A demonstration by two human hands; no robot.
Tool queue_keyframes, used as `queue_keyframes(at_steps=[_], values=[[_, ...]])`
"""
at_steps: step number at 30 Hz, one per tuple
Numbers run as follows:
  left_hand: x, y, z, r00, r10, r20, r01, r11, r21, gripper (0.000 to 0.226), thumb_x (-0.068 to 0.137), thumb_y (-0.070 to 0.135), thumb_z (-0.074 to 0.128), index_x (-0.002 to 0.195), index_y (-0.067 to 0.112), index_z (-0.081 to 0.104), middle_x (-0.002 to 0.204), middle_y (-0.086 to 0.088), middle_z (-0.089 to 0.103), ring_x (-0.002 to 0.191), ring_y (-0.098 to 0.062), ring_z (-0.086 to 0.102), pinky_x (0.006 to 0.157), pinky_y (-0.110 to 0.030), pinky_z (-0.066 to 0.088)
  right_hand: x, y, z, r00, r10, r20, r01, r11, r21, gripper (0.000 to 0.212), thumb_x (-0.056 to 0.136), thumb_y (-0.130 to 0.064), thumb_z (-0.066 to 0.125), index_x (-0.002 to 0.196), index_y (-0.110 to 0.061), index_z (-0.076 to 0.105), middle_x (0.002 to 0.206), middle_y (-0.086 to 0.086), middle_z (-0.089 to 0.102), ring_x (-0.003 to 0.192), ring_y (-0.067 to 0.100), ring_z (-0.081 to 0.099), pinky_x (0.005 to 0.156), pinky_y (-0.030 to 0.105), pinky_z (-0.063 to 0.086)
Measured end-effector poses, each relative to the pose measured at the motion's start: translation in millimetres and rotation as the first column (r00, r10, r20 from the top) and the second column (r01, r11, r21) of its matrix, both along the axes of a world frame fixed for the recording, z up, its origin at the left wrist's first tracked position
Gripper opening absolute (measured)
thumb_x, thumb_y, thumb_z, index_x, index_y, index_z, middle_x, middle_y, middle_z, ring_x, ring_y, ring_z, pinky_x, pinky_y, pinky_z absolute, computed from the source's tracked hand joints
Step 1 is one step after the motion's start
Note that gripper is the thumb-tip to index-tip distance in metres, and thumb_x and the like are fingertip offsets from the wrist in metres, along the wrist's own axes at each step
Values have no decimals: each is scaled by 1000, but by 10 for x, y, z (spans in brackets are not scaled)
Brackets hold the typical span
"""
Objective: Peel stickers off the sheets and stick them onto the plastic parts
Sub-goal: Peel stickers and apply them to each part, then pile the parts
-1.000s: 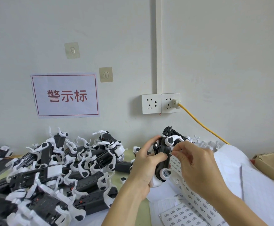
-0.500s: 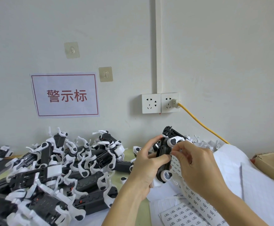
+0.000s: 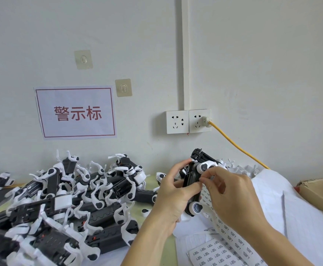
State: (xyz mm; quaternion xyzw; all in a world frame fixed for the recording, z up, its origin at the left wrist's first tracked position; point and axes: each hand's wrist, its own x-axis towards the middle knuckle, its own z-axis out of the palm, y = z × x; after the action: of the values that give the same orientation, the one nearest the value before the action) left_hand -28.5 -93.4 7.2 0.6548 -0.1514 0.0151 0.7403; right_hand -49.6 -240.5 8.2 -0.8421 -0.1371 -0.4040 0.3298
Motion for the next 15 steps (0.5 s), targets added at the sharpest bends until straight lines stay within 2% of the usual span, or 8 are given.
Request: queue_keyframes(at_steps=[3, 6, 10, 15], values=[[0, -12, -3, 1000, 25, 19, -25, 999, 35, 53, 82, 8, 72, 107, 53, 67, 80, -4, 73, 70, -18, 66, 68, -27, 55, 0, 6, -7, 1000, -10, 14, 10, 1000, 29, 13, 86, -17, 77, 79, -26, 71, 47, -9, 55, 45, 15, 51, 49, 38, 50], [-11, -35, 6, 999, 34, 27, -35, 999, 41, 51, 74, 13, 69, 106, 54, 66, 77, -4, 71, 65, -19, 62, 65, -30, 54, 3, 29, -6, 999, -30, 22, 29, 998, 61, 16, 83, -17, 80, 76, -29, 72, 48, -11, 55, 46, 13, 52, 48, 34, 48], [4, -50, 8, 999, 35, 28, -35, 999, 29, 53, 66, 17, 67, 105, 52, 66, 74, -5, 68, 60, -21, 60, 63, -31, 52, 0, 47, -13, 999, -42, -13, 43, 992, 116, 14, 82, -21, 80, 75, -31, 73, 62, -20, 61, 57, 12, 56, 50, 30, 45], [8, -53, 11, 999, 34, 41, -35, 999, 33, 53, 65, 17, 67, 105, 51, 66, 70, -2, 66, 58, -20, 58, 59, -29, 50, -3, 77, -9, 997, -47, -67, 58, 983, 175, 15, 82, -25, 81, 73, -33, 72, 54, -24, 57, 53, 7, 54, 51, 24, 37]])
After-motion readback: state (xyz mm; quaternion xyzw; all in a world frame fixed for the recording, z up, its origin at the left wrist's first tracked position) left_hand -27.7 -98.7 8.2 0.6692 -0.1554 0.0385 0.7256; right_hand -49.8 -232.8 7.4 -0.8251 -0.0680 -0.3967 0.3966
